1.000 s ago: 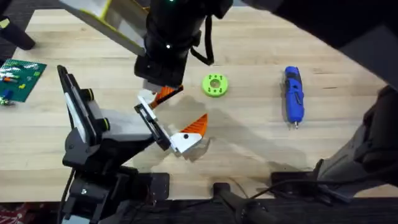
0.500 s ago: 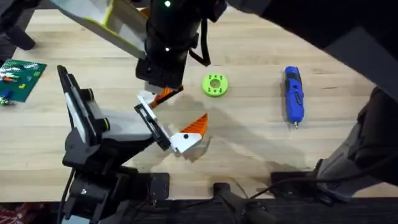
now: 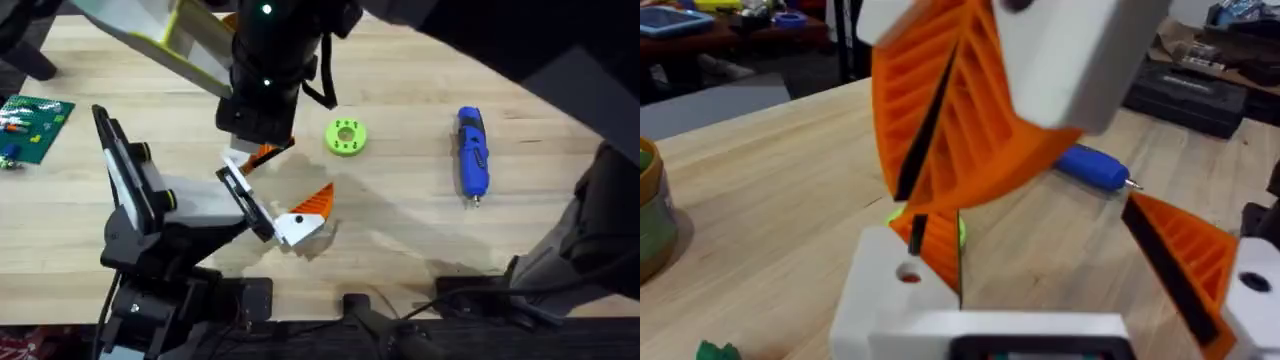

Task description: Pick up the gripper from the table and insert it into the empty holder that is missing its gripper. Then pick up a screw, insert it into the mounting hole, and use the screwdriver to tighten it. Finally, clean up the table by picking up the vegetable and placing it into the bucket.

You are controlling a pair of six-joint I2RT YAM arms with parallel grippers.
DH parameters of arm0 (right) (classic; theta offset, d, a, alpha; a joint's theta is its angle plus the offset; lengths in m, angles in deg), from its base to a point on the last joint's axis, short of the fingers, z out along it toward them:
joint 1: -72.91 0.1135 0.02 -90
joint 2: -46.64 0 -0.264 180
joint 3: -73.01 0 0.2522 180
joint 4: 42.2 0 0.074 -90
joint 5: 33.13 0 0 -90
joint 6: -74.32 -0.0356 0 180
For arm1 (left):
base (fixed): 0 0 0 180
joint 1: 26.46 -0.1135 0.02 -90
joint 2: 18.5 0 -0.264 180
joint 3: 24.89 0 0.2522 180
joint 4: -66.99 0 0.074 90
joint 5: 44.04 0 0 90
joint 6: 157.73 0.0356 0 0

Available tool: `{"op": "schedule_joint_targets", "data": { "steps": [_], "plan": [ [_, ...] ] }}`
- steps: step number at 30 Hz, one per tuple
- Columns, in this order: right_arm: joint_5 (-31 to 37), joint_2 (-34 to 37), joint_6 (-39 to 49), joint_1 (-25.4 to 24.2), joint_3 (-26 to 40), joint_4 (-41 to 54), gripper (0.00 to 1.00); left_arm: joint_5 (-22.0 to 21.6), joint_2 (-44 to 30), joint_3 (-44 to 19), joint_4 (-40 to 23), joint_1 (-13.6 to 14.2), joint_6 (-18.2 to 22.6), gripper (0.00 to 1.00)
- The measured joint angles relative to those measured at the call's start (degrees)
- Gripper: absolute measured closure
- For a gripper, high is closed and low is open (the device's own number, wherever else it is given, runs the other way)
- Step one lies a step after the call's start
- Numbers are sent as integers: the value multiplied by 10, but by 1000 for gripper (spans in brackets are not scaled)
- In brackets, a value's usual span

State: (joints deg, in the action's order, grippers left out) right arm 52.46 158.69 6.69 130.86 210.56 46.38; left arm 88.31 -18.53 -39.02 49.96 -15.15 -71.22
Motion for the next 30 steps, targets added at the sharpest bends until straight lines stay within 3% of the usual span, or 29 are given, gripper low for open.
{"op": "schedule_joint_targets", "data": {
  "steps": [30],
  "plan": [
    [-4,8,0,0,0,0,995,0,0,0,0,0,0,14]
  ]
}}
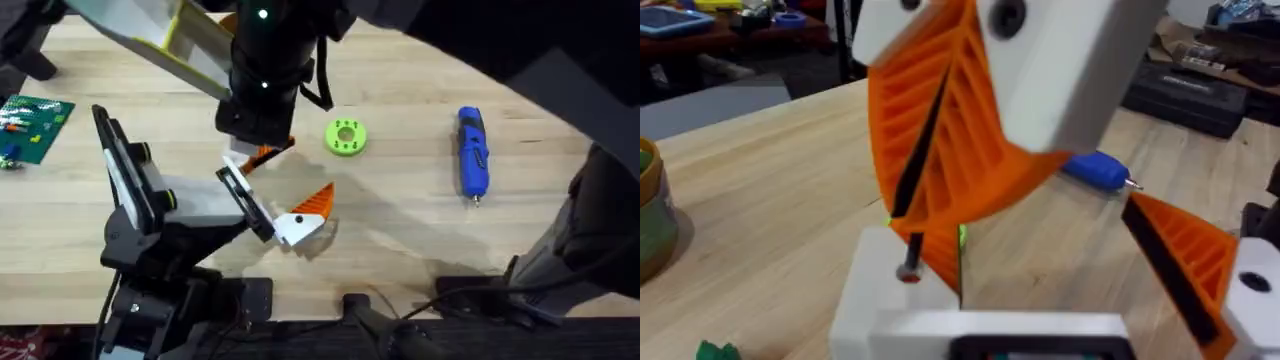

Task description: Pick up the gripper from the table and insert it into the empty holder that is missing its gripper. Then pick up a screw, insert it into the mounting hole, and use the screwdriver to tighten it. Finally, clean up the table by picking up the vegetable and placing it into the bucket.

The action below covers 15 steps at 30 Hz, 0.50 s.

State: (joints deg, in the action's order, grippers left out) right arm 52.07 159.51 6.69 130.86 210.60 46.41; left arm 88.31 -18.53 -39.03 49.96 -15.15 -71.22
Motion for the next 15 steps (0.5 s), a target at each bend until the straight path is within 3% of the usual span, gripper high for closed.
{"op": "schedule_joint_targets", "data": {
  "steps": [15],
  "plan": [
    [0,0,0,5,0,0,995,0,0,0,0,0,0,14]
  ]
}}
